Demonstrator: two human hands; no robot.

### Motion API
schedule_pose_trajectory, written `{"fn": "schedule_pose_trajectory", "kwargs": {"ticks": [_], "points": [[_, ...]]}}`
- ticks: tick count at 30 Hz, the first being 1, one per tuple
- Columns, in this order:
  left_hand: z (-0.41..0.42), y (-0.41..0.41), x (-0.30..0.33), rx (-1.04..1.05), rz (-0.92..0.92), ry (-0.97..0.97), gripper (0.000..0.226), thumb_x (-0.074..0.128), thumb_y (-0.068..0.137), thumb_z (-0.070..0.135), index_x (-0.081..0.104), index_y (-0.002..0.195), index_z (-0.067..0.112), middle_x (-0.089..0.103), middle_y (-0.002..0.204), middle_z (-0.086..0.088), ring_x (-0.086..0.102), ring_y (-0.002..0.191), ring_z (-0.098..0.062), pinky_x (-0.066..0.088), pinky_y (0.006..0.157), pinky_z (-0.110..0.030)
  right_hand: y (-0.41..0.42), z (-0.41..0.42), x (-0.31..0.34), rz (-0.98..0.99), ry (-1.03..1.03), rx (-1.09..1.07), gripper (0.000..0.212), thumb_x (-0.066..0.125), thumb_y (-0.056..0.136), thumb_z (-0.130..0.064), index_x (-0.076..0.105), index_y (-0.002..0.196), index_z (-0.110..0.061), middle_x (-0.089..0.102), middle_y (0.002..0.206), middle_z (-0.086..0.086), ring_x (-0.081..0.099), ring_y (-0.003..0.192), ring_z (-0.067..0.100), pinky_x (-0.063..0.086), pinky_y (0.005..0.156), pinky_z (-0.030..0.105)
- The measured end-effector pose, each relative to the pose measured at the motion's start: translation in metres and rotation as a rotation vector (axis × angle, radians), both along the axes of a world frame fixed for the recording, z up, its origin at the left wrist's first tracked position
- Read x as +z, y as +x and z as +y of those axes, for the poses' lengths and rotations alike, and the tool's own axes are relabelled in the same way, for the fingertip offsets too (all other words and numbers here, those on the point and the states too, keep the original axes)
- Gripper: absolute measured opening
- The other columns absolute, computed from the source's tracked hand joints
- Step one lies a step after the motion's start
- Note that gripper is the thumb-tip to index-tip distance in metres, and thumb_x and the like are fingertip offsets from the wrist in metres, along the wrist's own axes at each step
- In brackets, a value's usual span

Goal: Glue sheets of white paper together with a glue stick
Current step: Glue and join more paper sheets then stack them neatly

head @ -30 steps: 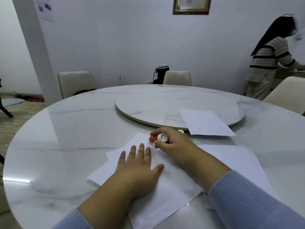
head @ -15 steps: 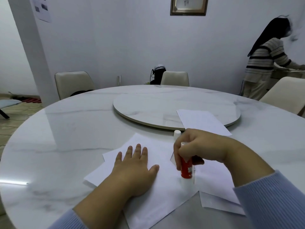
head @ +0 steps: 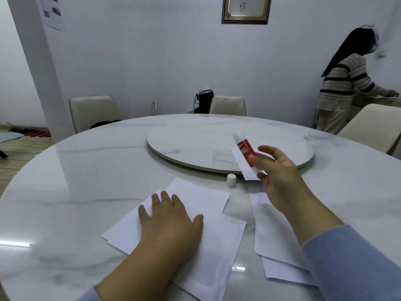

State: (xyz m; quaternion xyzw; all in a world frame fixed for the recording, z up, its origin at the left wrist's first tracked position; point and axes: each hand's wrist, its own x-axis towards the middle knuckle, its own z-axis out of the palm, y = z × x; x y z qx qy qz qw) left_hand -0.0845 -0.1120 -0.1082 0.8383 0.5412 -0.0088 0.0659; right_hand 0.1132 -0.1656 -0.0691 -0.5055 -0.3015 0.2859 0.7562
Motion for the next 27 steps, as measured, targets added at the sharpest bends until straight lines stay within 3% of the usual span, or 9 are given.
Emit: {"fn": "schedule_pose_trajectory", "kwargs": {"ticks": [4, 9, 12, 14, 18, 21, 23, 25, 27], "points": [[0.002, 0.0, -0.002, -0.016, 0.005, -0.072, 0.079, 0.022, 0.092, 0.056, -0.003, 0.15, 0.01, -0.009, 0.16, -0.008, -0.009, 0.147, -0.027, -0.001, 0.118, -0.051, -0.006, 0.012, -0.011, -0.086, -0.073, -0.088, 0.039, 0.066, 0.082, 0.004, 0.053, 0.105, -0.025, 0.069, 0.1, -0.002, 0.064, 0.08, 0.018, 0.05, 0.076, 0.03], [-0.002, 0.002, -0.001, 0.019, 0.023, -0.081, 0.08, 0.021, 0.092, 0.056, -0.004, 0.15, 0.007, -0.01, 0.16, -0.01, -0.009, 0.147, -0.029, 0.0, 0.117, -0.053, -0.006, 0.019, -0.018, -0.543, -0.33, -0.259, 0.034, 0.074, 0.076, -0.008, 0.056, 0.1, -0.023, 0.063, 0.088, -0.012, 0.061, 0.081, 0.007, 0.046, 0.071, 0.025], [-0.002, 0.003, -0.002, 0.024, 0.018, -0.076, 0.08, 0.021, 0.092, 0.056, -0.004, 0.15, 0.007, -0.009, 0.16, -0.01, -0.009, 0.147, -0.029, 0.0, 0.117, -0.053, -0.005, 0.024, -0.024, -0.679, -0.443, -0.287, 0.028, 0.072, 0.075, -0.007, 0.06, 0.094, -0.022, 0.065, 0.088, -0.006, 0.061, 0.084, 0.016, 0.05, 0.077, 0.03], [-0.002, 0.003, -0.002, 0.027, 0.015, -0.074, 0.08, 0.021, 0.092, 0.057, -0.004, 0.15, 0.007, -0.01, 0.16, -0.01, -0.009, 0.147, -0.028, -0.001, 0.117, -0.053, -0.005, 0.028, -0.027, -0.708, -0.484, -0.288, 0.026, 0.073, 0.075, -0.009, 0.062, 0.095, -0.022, 0.066, 0.09, -0.004, 0.062, 0.088, 0.019, 0.051, 0.079, 0.032], [-0.003, 0.003, -0.001, 0.022, 0.027, -0.078, 0.08, 0.021, 0.092, 0.056, -0.004, 0.15, 0.007, -0.01, 0.16, -0.01, -0.009, 0.147, -0.029, 0.0, 0.117, -0.053, -0.003, 0.032, -0.031, -0.733, -0.477, -0.297, 0.03, 0.076, 0.074, -0.01, 0.065, 0.101, -0.016, 0.066, 0.091, -0.004, 0.058, 0.078, 0.014, 0.042, 0.072, 0.024], [-0.003, 0.003, -0.001, 0.027, 0.022, -0.075, 0.08, 0.021, 0.092, 0.057, -0.004, 0.15, 0.007, -0.009, 0.16, -0.01, -0.009, 0.147, -0.029, 0.0, 0.117, -0.053, -0.001, 0.031, -0.03, -0.688, -0.448, -0.304, 0.058, 0.082, 0.067, -0.015, 0.06, 0.121, -0.016, 0.064, 0.104, -0.003, 0.055, 0.082, 0.013, 0.045, 0.077, 0.027], [-0.003, 0.003, -0.001, 0.035, 0.018, -0.075, 0.081, 0.021, 0.092, 0.057, -0.003, 0.15, 0.007, -0.009, 0.16, -0.01, -0.009, 0.147, -0.029, 0.0, 0.117, -0.054, 0.003, 0.02, -0.014, -0.667, -0.358, -0.446, 0.07, 0.087, 0.062, -0.023, 0.057, 0.124, -0.017, 0.058, 0.105, -0.001, 0.053, 0.091, 0.017, 0.048, 0.08, 0.034], [-0.003, 0.004, 0.0, 0.056, 0.012, -0.081, 0.081, 0.022, 0.092, 0.058, -0.003, 0.15, 0.007, -0.008, 0.16, -0.011, -0.008, 0.147, -0.03, 0.0, 0.116, -0.054, 0.016, -0.007, 0.013, -0.688, -0.315, -0.59, 0.056, 0.086, 0.064, -0.028, 0.063, 0.113, -0.011, 0.059, 0.096, 0.003, 0.055, 0.087, 0.021, 0.046, 0.074, 0.03], [-0.004, 0.005, 0.0, 0.09, 0.023, -0.087, 0.083, 0.022, 0.091, 0.059, -0.003, 0.15, 0.006, -0.007, 0.16, -0.012, -0.007, 0.147, -0.033, 0.001, 0.116, -0.054, 0.033, -0.042, 0.037, -0.709, -0.583, -0.439, 0.046, 0.085, 0.066, -0.027, 0.069, 0.105, -0.009, 0.065, 0.093, 0.005, 0.057, 0.083, 0.02, 0.041, 0.068, 0.027]]}}
